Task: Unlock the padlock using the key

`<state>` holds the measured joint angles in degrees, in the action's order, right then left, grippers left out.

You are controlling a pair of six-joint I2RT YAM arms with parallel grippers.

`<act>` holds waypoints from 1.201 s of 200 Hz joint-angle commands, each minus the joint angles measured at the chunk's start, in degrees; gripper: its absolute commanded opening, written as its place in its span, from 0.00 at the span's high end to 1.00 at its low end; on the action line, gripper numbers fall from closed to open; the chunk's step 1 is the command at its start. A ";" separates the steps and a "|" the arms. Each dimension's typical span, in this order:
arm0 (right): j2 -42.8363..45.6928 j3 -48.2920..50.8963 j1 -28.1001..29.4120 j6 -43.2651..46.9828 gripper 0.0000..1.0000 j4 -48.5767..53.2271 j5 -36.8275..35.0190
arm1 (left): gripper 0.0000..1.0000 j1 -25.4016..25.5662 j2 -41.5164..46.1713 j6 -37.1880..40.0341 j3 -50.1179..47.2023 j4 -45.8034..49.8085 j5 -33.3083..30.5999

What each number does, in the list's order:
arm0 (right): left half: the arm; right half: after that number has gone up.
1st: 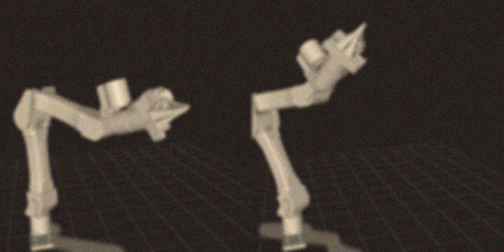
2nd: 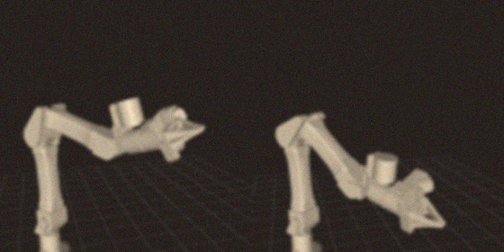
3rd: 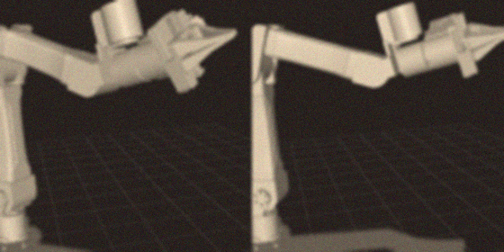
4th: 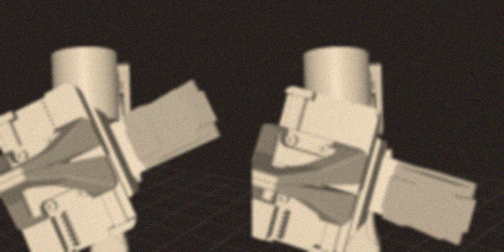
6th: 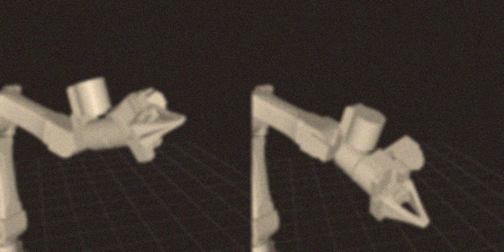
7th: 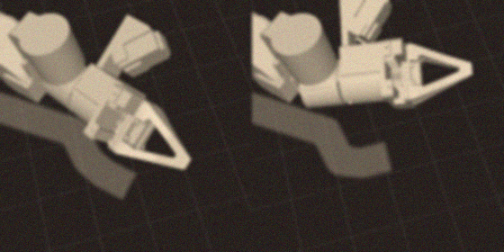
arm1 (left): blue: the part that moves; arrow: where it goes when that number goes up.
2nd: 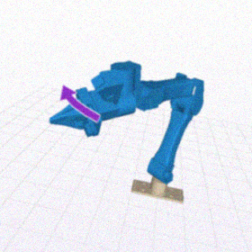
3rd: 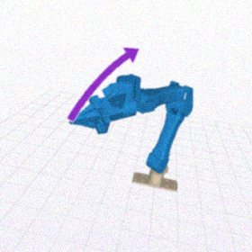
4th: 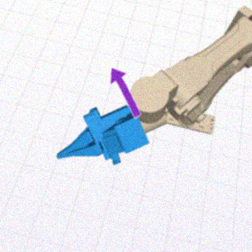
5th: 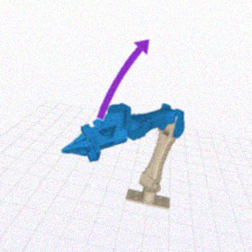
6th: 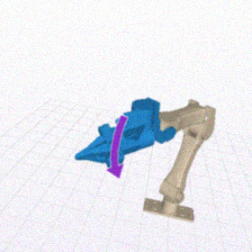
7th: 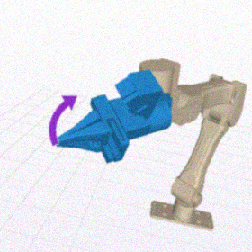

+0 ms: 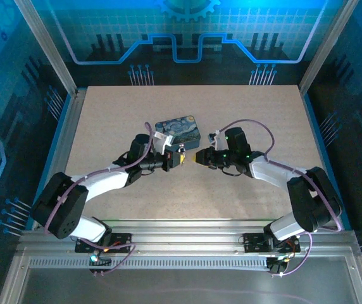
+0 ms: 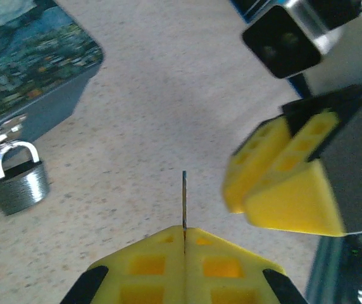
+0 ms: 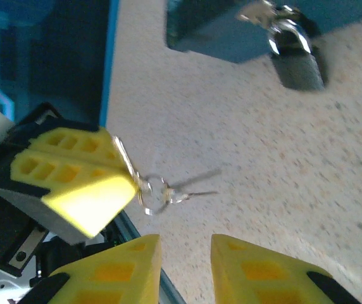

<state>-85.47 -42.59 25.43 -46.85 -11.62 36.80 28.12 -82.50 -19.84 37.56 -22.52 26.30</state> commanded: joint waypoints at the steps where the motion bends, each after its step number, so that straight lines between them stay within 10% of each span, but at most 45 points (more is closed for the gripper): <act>1: 0.88 0.69 -0.29 1.48 0.75 -18.31 3.99 | 1.00 -0.43 2.23 -2.70 -0.60 -3.99 5.41; 240: 0.69 1.68 2.42 3.35 0.79 -29.40 12.26 | 1.00 -3.78 5.44 -19.22 -1.99 -20.66 15.42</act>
<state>-85.41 -40.80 26.46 -44.93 -37.93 48.05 24.69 -78.26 -37.58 36.18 -39.46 38.94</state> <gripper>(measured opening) 0.220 0.047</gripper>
